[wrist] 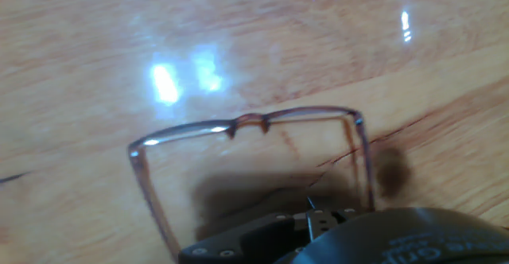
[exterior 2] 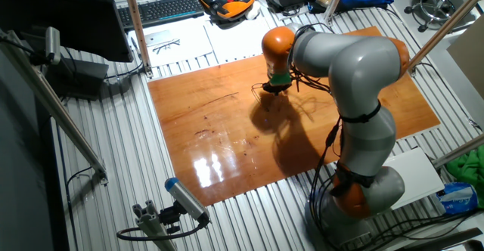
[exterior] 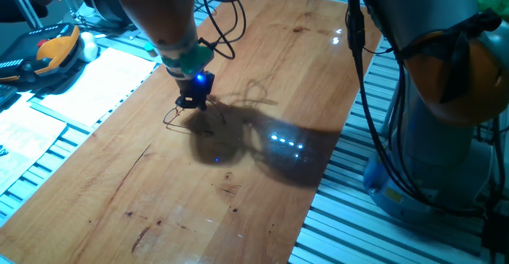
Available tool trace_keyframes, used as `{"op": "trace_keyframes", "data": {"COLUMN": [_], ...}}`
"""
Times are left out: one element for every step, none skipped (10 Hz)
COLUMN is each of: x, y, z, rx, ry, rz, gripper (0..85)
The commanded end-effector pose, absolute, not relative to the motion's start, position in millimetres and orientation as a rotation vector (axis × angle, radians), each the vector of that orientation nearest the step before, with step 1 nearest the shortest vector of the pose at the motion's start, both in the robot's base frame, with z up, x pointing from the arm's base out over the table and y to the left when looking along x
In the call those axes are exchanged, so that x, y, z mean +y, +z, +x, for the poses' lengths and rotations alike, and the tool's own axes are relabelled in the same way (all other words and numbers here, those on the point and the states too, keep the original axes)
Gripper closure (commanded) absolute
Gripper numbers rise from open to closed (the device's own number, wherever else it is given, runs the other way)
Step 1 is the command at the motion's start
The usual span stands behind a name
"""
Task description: Unfold the leg of the glasses (with one hand)
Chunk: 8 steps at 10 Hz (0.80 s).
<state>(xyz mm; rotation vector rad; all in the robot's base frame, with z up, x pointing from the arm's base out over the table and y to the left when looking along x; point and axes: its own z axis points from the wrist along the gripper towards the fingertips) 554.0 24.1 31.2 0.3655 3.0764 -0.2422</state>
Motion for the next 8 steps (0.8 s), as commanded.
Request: {"op": "trace_keyframes", "data": {"x": [30, 37, 40, 43, 46, 48, 52, 59], "y": [29, 28, 29, 31, 31, 31, 31, 32], "z": [553, 550, 549, 549, 549, 549, 547, 546], "rx": [3.072, 3.071, 3.074, 3.074, 3.073, 3.073, 3.076, 3.075], "ry": [-0.24, -0.23, -0.219, -0.219, -0.224, -0.212, -0.179, -0.176], "rz": [0.379, 0.395, 0.406, 0.411, 0.415, 0.423, 0.438, 0.445], "gripper": [85.0, 85.0, 85.0, 85.0, 85.0, 85.0, 85.0, 85.0]}}
